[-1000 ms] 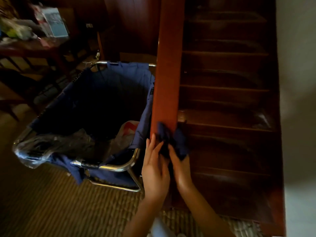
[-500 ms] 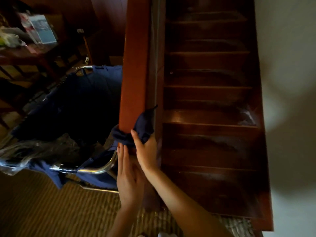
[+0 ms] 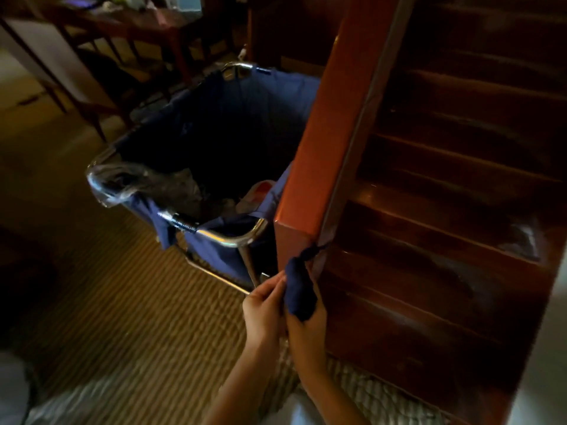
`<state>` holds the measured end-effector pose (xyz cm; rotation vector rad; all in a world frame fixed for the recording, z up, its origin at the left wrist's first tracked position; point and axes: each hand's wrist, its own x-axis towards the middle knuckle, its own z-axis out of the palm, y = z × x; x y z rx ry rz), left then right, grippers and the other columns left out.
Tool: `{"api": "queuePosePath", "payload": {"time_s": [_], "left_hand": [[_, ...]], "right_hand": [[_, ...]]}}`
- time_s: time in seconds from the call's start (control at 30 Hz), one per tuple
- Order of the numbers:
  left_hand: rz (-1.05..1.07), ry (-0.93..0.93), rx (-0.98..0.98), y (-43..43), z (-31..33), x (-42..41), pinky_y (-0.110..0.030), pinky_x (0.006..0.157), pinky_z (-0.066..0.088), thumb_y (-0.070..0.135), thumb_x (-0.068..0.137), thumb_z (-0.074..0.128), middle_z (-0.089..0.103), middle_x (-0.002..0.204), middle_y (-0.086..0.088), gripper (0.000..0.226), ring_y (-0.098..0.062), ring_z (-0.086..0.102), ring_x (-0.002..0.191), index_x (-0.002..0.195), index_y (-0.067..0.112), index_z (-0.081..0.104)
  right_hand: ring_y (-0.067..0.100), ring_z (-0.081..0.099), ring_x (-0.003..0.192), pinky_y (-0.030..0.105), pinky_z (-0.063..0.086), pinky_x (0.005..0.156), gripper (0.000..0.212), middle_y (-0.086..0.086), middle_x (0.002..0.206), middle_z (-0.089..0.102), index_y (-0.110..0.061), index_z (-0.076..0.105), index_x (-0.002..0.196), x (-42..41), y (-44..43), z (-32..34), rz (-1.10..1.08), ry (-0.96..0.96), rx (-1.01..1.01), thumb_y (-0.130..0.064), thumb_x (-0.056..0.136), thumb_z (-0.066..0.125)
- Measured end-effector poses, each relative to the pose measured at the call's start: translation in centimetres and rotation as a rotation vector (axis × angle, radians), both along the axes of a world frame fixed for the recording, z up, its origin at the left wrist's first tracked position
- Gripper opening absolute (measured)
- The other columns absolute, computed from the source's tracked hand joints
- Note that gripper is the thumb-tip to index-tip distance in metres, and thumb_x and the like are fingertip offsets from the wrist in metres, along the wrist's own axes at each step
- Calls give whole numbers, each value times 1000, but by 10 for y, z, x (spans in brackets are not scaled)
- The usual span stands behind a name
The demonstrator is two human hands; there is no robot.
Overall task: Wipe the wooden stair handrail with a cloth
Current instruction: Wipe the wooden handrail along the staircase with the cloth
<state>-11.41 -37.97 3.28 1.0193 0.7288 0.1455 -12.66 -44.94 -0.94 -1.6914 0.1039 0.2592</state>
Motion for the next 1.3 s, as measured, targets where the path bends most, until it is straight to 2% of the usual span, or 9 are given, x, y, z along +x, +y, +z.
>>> {"api": "queuePosePath", "payload": {"time_s": [0.13, 0.3, 0.47, 0.67, 0.87, 0.97, 1.1, 1.2, 1.3], "left_hand": [[-13, 52, 128, 29, -19, -12, -17, 48, 50, -4, 85, 65, 72, 63, -5, 8, -7, 67, 55, 82, -2, 72], [18, 153, 171, 78, -50, -23, -15, 46, 48, 7, 82, 75, 72, 63, -6, 6, -6, 65, 52, 80, 1, 75], [-151, 97, 50, 102, -67, -19, -20, 61, 56, 15, 98, 54, 76, 81, -10, 27, -16, 73, 74, 102, -5, 71], [-556, -108, -242, 91, -66, 1, -32, 101, 48, 52, 75, 64, 65, 128, -2, 67, -16, 60, 120, 132, 18, 57], [-320, -154, -684, 99, -86, 10, -46, 117, 28, 51, 88, 52, 54, 141, -13, 67, -25, 49, 133, 143, 13, 46], [-221, -183, -487, 104, -77, 27, -49, 117, 28, 58, 82, 57, 52, 143, -8, 71, -23, 46, 135, 143, 22, 46], [-348, -419, -4, 87, -25, 82, -22, 105, 41, 52, 90, 55, 65, 124, 15, 42, 1, 54, 120, 125, 28, 57], [-455, -603, 422, 66, -4, 120, -29, 115, 32, 55, 97, 41, 53, 143, 4, 57, -5, 43, 136, 139, 19, 52], [-394, -599, 397, 65, -22, 121, -24, 106, 40, 52, 99, 40, 61, 133, 3, 54, -6, 53, 126, 134, 15, 59]], "right_hand": [[5, 64, 110, 18, 52, 88, 60, -7, 121, 67, -19, 54, 134, -1, -6, -4, 93, -9, 49, 18, 86, 55], [23, 64, 110, 34, 50, 88, 41, 12, 121, 67, -3, 64, 119, 2, 8, -20, -390, 131, -60, -12, 82, 77], [32, 54, 125, 49, 44, 105, 53, 14, 136, 56, -2, 52, 133, -1, 31, -20, -568, 123, -106, -7, 85, 73], [18, 40, 140, 42, 34, 114, 78, -2, 149, 42, -29, 39, 141, -4, 69, -18, -300, -156, -214, 11, 78, 64], [15, 22, 148, 44, 25, 120, 84, 3, 160, 24, -17, 24, 151, 23, 65, -2, 134, -159, -346, -5, 84, 72], [17, 46, 136, 43, 40, 110, 48, 2, 143, 51, -14, 51, 136, 27, 60, 16, -36, -533, -555, -14, 90, 65], [29, 51, 127, 43, 39, 107, 32, 17, 133, 53, -2, 60, 126, 63, 51, 45, -348, -932, -779, -3, 96, 49], [32, 40, 138, 43, 30, 114, 38, 22, 144, 45, 5, 52, 135, 111, 44, 72, -413, -996, -960, -3, 98, 44], [34, 29, 145, 49, 24, 118, 43, 21, 152, 37, 7, 42, 141, 144, 49, 80, -389, -922, -1016, -5, 100, 41]]}}
